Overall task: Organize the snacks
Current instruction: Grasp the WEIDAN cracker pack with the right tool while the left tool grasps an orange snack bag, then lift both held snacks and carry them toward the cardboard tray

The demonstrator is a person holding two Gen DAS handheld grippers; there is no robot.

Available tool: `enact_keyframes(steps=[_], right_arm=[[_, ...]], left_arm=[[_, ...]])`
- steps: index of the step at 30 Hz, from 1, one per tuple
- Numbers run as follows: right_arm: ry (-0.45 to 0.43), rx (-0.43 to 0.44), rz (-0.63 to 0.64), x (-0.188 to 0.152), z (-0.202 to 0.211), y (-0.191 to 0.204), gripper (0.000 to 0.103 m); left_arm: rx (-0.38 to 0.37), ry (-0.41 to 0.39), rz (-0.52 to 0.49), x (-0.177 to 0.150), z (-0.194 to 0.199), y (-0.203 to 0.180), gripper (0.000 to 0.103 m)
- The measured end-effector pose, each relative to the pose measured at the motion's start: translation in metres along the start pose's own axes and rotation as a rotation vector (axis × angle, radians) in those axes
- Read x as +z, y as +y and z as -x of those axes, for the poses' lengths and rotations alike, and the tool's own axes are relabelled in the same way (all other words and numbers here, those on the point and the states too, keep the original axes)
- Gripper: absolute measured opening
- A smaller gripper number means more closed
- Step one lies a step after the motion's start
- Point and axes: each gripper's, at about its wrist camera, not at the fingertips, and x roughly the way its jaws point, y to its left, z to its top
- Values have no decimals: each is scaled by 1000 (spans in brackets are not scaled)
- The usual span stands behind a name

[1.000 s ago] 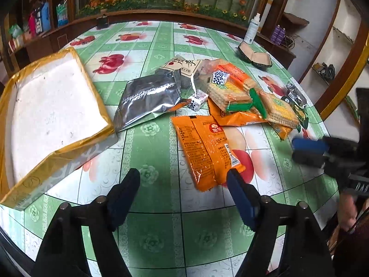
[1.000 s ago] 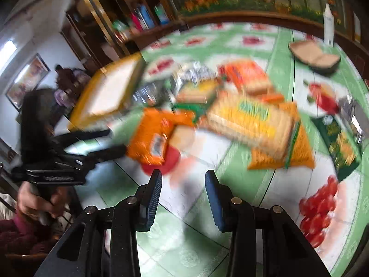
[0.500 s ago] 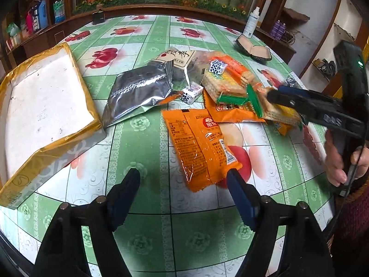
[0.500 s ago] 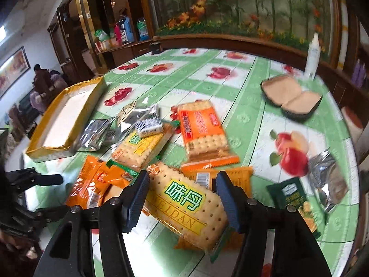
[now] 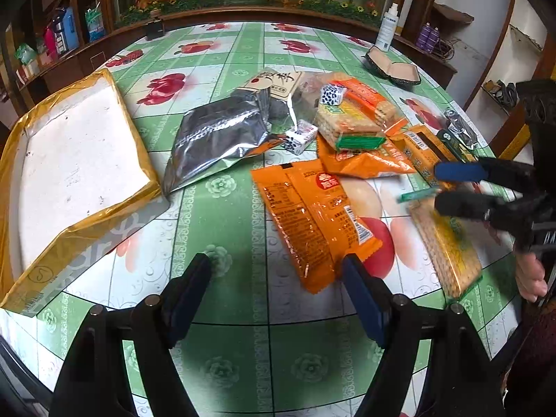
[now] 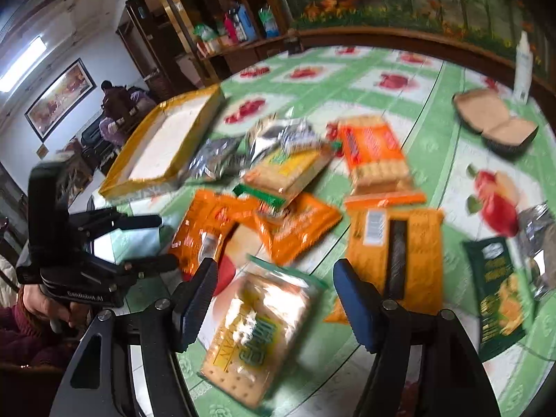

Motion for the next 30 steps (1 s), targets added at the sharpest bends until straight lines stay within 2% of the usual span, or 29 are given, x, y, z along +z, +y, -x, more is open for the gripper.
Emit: enact_keyframes(steps=[5, 9, 11, 15, 17, 21, 24, 25, 28, 30], right_arm=[[30, -49, 28, -3, -13, 18, 74], [21, -110, -18, -14, -2, 32, 77], [14, -110, -49, -21, 5, 35, 80], [-13, -229, -45, -29, 21, 39, 81], [-20, -214, -62, -30, 28, 34, 81], [-32, -211, -109, -33, 33, 24, 81], [-28, -207, -125, -37, 34, 21, 81], [-28, -209, -124, -37, 35, 23, 81], [-28, -223, -115, -40, 39, 26, 81], [-19, -213, -120, -42, 41, 29, 81]], left_arm=[[13, -8, 27, 1, 4, 11, 77], [4, -2, 46, 6, 6, 14, 77], [-11, 3, 49, 9, 6, 11, 77], [-46, 45, 55, 18, -3, -2, 79], [-50, 70, 68, 22, -12, -8, 80], [39, 72, 18, 27, -23, -25, 85], [79, 40, -50, 29, -30, -37, 85], [92, 28, -68, 28, -31, -38, 84], [75, -17, -89, 24, -25, -37, 65], [60, -22, -88, 22, -22, -34, 60]])
